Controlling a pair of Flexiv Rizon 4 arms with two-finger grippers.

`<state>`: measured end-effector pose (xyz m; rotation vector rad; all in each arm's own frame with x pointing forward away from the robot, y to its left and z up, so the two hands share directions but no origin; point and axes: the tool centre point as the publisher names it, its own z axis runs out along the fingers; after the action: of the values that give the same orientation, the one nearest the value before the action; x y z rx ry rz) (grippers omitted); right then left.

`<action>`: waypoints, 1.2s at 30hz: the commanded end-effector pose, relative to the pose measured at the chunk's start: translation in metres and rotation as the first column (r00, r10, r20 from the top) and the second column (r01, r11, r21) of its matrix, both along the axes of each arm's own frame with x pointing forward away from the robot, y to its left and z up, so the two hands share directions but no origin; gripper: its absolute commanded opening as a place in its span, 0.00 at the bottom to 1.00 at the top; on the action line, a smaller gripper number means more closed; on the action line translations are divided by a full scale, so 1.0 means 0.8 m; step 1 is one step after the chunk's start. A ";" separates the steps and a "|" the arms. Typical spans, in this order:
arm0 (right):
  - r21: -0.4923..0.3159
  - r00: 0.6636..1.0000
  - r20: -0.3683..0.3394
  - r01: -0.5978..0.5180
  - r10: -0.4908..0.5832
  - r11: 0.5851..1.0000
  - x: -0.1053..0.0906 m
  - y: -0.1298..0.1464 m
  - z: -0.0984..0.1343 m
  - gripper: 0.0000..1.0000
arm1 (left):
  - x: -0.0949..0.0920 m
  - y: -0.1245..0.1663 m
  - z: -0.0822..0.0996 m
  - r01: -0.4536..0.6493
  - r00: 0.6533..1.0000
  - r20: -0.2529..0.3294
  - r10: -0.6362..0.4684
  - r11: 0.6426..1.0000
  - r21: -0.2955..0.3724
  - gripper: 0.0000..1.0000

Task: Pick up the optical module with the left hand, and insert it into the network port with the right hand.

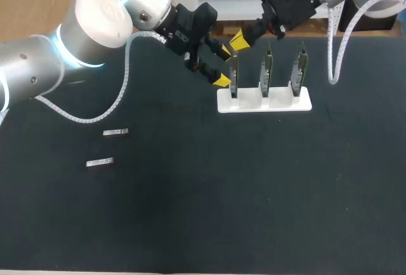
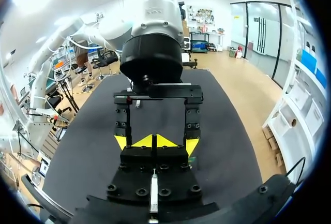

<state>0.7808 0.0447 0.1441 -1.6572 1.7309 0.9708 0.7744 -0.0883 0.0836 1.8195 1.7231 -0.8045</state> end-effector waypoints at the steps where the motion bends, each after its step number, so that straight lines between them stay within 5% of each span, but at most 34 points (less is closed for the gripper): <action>1: -0.010 1.000 -0.005 -0.002 0.002 1.000 0.002 0.000 -0.005 0.00 | 0.001 0.000 0.000 0.000 1.000 -0.001 0.000 1.000 0.003 1.00; 13: -0.022 1.000 -0.020 -0.006 0.005 1.000 0.001 0.001 -0.012 0.00 | 0.001 0.000 0.000 0.000 1.000 -0.001 0.000 1.000 0.003 1.00; 24: 0.028 0.999 0.039 0.011 -0.012 1.000 0.001 -0.006 0.023 0.00 | 0.001 0.000 0.000 0.000 1.000 -0.001 0.000 1.000 0.003 1.00; 36: 0.079 0.998 0.066 0.003 -0.008 0.997 0.002 -0.068 0.036 0.00 | 0.001 0.000 0.000 0.000 1.000 -0.001 0.000 1.000 0.003 1.00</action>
<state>0.7891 0.0032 0.1717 -1.6307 1.6439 0.9547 0.7744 -0.0883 0.0836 1.8194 1.7231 -0.8045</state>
